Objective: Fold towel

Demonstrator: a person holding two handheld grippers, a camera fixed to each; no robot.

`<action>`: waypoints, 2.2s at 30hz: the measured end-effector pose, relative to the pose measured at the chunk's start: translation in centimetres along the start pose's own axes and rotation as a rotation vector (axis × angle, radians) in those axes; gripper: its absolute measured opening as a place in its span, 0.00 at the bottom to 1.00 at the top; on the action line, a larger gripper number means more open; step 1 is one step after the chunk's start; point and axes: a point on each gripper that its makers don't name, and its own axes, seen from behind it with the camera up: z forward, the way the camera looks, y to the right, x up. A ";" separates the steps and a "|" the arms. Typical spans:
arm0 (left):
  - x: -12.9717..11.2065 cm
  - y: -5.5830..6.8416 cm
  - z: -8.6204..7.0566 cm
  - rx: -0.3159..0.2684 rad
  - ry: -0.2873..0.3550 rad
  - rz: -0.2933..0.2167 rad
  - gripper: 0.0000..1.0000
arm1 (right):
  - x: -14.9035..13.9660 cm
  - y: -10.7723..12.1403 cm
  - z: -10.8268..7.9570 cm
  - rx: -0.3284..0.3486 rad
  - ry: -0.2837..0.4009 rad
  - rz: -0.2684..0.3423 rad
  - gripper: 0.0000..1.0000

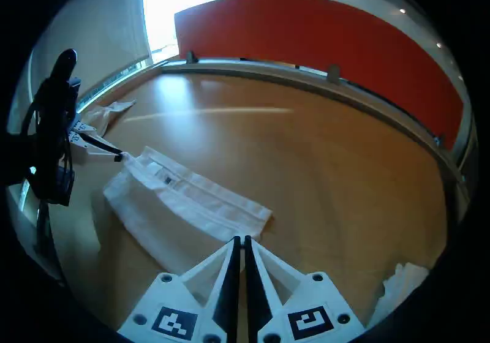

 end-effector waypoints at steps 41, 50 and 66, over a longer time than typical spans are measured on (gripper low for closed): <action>-1.5 -3.7 -3.4 0.150 0.038 -0.022 0.94 | -0.2 0.1 -0.5 -0.006 0.014 -0.024 0.82; -4.5 -4.6 -6.7 0.211 0.047 -0.107 0.94 | -1.1 -1.2 -0.9 0.052 -0.008 -0.073 0.84; -10.7 -4.9 -12.6 0.310 0.036 -0.204 0.93 | -3.4 -3.3 -1.5 0.144 -0.069 -0.214 0.92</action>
